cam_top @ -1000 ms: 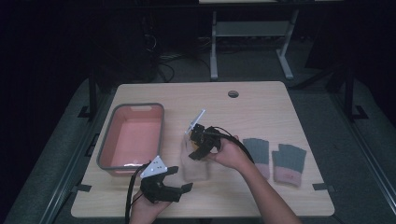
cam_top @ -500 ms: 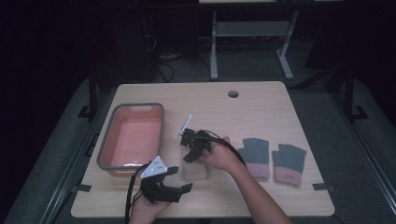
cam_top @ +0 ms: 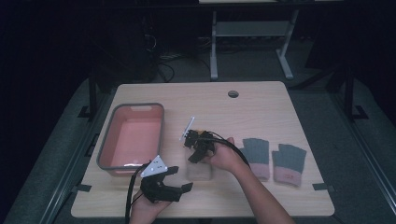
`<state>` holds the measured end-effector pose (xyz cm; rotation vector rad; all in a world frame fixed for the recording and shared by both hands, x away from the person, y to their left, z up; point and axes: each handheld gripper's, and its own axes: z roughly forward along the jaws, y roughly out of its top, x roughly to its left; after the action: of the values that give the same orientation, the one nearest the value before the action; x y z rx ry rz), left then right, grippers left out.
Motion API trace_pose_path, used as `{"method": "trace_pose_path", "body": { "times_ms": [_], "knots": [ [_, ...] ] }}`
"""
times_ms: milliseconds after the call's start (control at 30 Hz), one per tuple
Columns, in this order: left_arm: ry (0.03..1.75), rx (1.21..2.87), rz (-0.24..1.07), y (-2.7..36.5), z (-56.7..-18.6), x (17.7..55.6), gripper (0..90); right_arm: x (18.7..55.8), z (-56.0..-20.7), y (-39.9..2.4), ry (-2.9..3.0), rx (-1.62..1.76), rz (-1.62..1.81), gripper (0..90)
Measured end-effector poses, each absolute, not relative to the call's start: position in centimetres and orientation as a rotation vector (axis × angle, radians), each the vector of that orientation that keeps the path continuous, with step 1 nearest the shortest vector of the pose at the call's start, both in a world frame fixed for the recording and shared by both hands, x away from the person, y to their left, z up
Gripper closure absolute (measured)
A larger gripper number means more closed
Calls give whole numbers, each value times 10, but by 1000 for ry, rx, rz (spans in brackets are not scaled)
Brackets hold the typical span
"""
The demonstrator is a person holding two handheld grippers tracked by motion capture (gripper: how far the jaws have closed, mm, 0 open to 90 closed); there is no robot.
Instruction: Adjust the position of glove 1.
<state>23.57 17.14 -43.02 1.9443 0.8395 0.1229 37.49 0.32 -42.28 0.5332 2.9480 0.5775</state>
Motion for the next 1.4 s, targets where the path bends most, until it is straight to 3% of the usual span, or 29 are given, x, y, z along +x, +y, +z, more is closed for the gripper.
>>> {"method": "trace_pose_path", "body": {
  "times_ms": [767, 1000, 1400],
  "knots": [
    [882, 1942, 93, 165, -432, 239, 168, 371, -423, -37, 2934, 636, 580, 450],
    [899, 1945, 78, 160, -428, 245, 168, 370, -414, -48, 2906, 702, 671, 360],
    [970, 1948, 8, 134, -420, 268, 168, 366, -398, -92, 2807, 932, 838, 303]
  ]
}}
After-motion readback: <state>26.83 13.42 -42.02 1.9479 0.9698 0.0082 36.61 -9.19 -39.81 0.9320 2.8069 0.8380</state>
